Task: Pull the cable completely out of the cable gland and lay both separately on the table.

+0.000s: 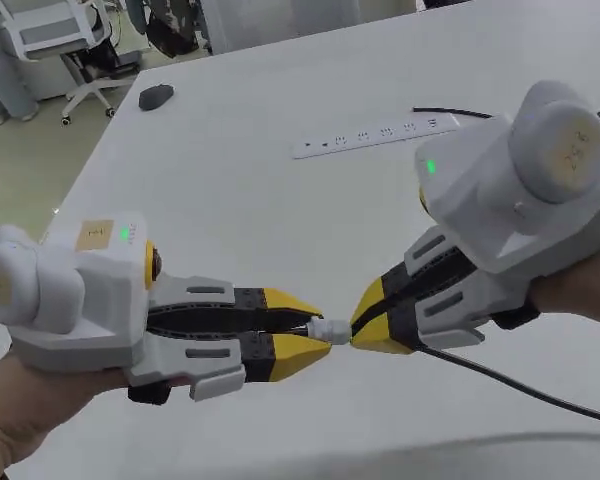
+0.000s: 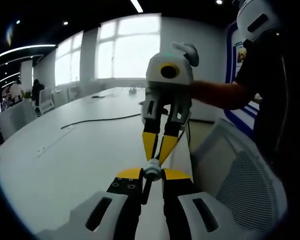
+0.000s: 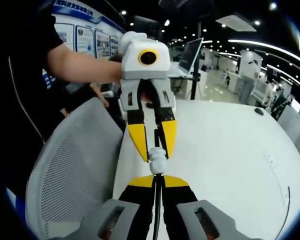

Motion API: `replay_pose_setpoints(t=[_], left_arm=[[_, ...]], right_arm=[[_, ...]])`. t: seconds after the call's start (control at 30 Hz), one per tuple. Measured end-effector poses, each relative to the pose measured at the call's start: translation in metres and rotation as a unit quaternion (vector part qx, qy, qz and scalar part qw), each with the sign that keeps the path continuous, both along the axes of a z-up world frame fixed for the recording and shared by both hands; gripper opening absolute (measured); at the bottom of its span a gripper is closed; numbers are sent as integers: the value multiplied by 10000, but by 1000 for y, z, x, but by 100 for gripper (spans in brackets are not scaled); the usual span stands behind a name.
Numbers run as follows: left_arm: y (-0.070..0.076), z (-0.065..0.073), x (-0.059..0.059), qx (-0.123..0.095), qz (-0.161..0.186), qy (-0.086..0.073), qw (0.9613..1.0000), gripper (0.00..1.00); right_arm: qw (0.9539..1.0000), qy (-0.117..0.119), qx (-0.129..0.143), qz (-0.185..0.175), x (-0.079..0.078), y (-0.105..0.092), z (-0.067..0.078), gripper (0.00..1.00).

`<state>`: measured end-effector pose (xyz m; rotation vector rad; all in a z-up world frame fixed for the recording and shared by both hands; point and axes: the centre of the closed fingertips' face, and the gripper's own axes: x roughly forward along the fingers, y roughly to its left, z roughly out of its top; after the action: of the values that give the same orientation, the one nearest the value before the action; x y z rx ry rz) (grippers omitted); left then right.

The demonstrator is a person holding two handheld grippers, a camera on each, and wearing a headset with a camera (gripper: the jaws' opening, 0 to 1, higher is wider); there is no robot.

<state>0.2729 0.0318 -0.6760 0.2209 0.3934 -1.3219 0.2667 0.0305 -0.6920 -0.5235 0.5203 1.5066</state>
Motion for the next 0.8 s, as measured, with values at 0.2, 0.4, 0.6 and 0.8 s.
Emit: replay_pose_setpoints(t=[0.2, 0.4, 0.6, 0.8], left_arm=[[12, 1, -3, -9, 61, -62, 10000, 15], [38, 7, -6, -160, 384, -159, 9990, 15], [81, 5, -14, -379, 938, -144, 9948, 15], [137, -3, -24, -551, 1736, -194, 9831, 15]], right_arm=[[9997, -127, -184, 24, 0, -1, -4, 0], [9989, -290, -356, 56, 0, 1, -6, 0], [9993, -178, -308, 105, -6, 18, -2, 0], [9989, -220, -353, 195, -8, 50, -3, 0]])
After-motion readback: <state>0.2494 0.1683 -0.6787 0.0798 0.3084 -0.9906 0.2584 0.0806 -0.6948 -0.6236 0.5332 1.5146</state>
